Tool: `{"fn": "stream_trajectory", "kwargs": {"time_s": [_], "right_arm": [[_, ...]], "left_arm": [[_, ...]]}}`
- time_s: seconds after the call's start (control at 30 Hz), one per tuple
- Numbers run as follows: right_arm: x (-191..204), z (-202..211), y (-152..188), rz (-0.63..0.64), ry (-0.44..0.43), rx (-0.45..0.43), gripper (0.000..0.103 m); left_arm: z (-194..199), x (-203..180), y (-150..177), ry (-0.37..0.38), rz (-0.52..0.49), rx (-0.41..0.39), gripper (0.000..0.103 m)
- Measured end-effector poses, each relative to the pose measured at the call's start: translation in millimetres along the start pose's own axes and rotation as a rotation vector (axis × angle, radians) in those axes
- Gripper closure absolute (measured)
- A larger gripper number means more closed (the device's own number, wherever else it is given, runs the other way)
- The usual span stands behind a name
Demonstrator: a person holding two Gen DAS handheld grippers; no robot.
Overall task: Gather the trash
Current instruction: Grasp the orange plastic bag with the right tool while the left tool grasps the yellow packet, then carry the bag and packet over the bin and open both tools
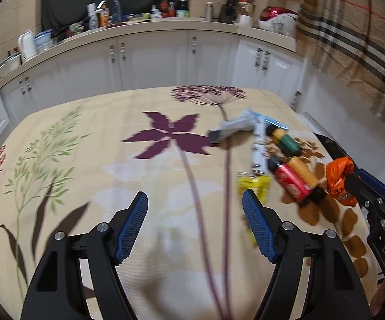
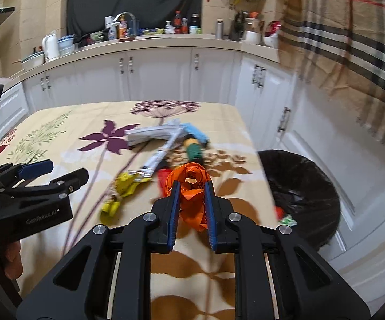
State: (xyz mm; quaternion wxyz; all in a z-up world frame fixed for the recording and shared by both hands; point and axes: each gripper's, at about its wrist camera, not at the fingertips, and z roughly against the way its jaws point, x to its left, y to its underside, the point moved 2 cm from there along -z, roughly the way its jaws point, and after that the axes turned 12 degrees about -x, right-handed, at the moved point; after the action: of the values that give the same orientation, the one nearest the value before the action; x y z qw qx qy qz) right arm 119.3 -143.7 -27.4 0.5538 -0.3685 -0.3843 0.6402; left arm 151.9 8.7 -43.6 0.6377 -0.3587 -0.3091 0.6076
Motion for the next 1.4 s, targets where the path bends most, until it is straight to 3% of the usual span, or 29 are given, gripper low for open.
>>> {"fn": "stream_trajectory", "kwargs": {"time_s": [0.4,0.77,1.07,1.4], "right_arm": [[-64,7,12,-0.093,0.095,-0.007,0.085],[-78,6,18,-0.122,0.095,-0.005,0.085],[-78,8,14,-0.124,0.104,-0.021,0.085],[-99,6,3,-0.128,0.164,-0.053,0.085]], "left_arm": [[-27,-38,12,0.025,-0.068,0.07,0.036],[-32,-43,19,0.009,-0.097,0.102,0.08],[-23,-38,14,0.016,-0.067,0.081,0.08],[-10,-60,-17,0.079,-0.077,-0.007,0.08]]}}
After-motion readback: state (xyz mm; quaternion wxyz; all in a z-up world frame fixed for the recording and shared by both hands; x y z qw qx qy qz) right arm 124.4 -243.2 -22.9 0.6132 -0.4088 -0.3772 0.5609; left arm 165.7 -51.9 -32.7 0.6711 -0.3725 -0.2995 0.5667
